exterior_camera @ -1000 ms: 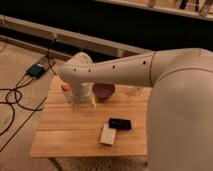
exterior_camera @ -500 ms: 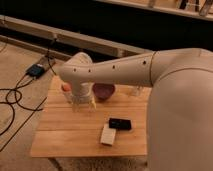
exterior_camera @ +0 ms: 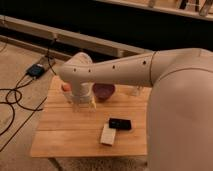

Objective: Drag the ceramic bowl in a circle

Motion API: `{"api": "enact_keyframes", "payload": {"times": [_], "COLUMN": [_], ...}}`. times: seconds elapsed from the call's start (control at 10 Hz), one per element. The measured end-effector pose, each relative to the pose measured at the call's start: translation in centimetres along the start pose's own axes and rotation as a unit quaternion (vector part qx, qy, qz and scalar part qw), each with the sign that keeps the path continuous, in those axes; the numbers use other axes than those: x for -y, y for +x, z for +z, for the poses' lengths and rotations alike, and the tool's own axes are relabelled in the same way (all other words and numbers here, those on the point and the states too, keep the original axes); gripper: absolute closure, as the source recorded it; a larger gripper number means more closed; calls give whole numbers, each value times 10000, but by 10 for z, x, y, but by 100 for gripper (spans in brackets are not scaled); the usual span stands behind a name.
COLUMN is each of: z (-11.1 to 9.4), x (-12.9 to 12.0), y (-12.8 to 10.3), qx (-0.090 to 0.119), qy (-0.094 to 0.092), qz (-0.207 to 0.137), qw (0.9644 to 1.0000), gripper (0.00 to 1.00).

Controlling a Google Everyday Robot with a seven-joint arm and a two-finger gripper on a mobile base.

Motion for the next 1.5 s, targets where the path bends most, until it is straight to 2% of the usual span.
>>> {"api": "enact_keyframes", "payload": {"times": [0.4,0.6,0.9,1.1,1.2,1.4,1.5], "z": [0,4,23,37,45,61,66], "x": [0,4,31,51,57,71,75], "y": [0,-3,-33,-57,-66,-83,-89], "qx": [3,-1,59,119,107,6,-42], "qy": [3,23,22,19,17,65,108], "qz": [-2,-108,-510,-909,-1196,-2007,-2352], "qw": [10000,9999,9987,9958,9928,9796,9719], "gripper": [35,35,35,35,35,35,35]}}
